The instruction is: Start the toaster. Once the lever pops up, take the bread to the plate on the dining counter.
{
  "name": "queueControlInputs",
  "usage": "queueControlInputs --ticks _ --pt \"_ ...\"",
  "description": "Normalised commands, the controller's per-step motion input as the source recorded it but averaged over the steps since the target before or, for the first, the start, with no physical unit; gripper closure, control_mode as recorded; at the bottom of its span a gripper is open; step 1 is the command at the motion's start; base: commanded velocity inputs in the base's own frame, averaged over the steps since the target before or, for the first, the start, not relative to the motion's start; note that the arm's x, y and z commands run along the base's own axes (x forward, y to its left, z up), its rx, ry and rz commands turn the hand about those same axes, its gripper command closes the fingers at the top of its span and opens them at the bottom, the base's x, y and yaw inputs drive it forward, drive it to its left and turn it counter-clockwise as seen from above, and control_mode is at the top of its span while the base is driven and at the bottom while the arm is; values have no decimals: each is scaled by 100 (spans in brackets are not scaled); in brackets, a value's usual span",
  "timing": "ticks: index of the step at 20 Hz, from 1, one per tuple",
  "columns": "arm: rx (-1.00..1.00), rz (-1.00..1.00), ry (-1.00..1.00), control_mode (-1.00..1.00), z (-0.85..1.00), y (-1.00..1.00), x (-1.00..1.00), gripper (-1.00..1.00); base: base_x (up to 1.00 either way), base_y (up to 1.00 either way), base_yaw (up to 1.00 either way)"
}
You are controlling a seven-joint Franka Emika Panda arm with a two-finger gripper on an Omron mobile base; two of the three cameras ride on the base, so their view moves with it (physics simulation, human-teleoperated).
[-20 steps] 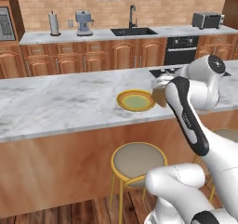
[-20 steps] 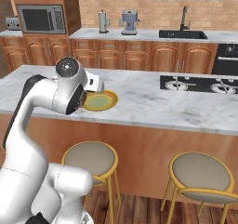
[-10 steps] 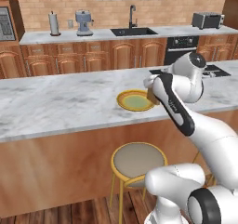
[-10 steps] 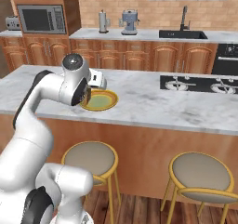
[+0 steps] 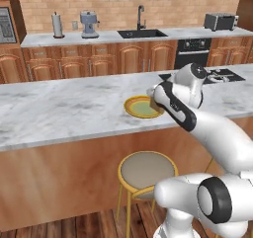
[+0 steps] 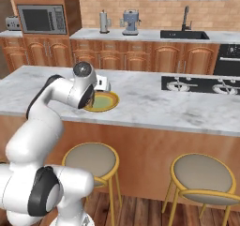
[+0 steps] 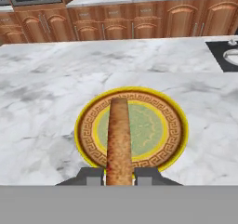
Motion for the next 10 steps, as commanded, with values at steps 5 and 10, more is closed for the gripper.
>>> queueControlInputs --ticks 5,10 --pt "0 0 0 -100 -18 4 45 100 0 0 0" --pt "0 0 0 -100 -12 12 32 100 0 0 0"
